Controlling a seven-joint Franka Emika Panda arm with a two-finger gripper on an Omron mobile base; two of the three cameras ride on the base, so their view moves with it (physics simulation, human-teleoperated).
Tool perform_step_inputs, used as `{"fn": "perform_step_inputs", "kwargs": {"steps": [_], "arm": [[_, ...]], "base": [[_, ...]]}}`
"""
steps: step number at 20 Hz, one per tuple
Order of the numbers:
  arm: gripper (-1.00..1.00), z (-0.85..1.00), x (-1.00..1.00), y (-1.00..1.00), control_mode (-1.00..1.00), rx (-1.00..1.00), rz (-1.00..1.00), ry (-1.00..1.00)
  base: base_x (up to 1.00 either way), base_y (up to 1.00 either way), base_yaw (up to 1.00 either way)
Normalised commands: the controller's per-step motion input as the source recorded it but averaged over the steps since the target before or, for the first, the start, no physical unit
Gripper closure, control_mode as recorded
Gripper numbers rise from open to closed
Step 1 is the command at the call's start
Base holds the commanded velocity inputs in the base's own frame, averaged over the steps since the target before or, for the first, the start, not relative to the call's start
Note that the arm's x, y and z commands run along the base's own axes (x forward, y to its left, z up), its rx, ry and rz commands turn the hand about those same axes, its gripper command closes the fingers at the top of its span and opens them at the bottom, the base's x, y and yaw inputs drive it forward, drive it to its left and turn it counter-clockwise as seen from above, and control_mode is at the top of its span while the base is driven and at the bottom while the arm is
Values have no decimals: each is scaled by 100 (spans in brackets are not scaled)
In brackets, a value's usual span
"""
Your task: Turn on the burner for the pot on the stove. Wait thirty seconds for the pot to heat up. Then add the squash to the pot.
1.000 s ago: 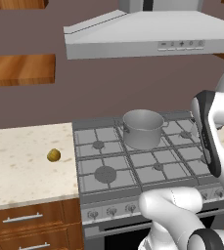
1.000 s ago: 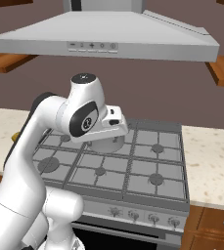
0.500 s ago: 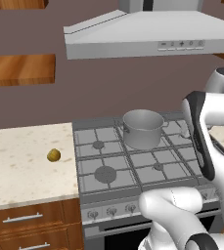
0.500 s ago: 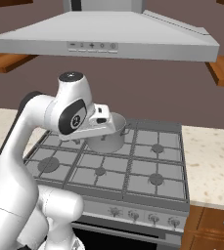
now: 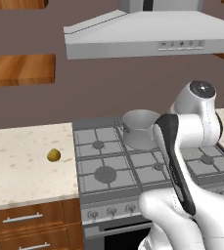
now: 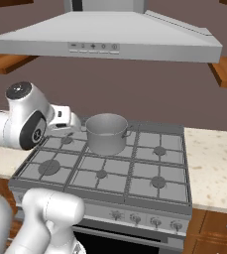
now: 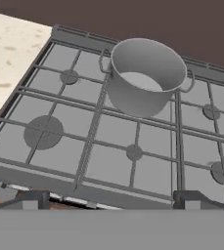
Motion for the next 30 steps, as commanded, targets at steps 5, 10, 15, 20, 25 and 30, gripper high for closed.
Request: {"fn": "perform_step_inputs", "kwargs": {"steps": [5, 10, 15, 20, 25, 30], "arm": [[-100, 0, 0, 100, -100, 2, -3, -24], [-100, 0, 1, 100, -100, 1, 0, -5], [-100, 0, 16, 100, -100, 0, 0, 0], [-100, 0, 17, 100, -100, 1, 4, 12], [-100, 0, 21, 100, -100, 3, 6, 8], [-100, 0, 18, 67, -100, 4, 7, 3]], "base": [[0, 0, 0], [0, 0, 0], [0, 0, 0], [0, 0, 0], [0, 0, 0], [0, 0, 0]]}}
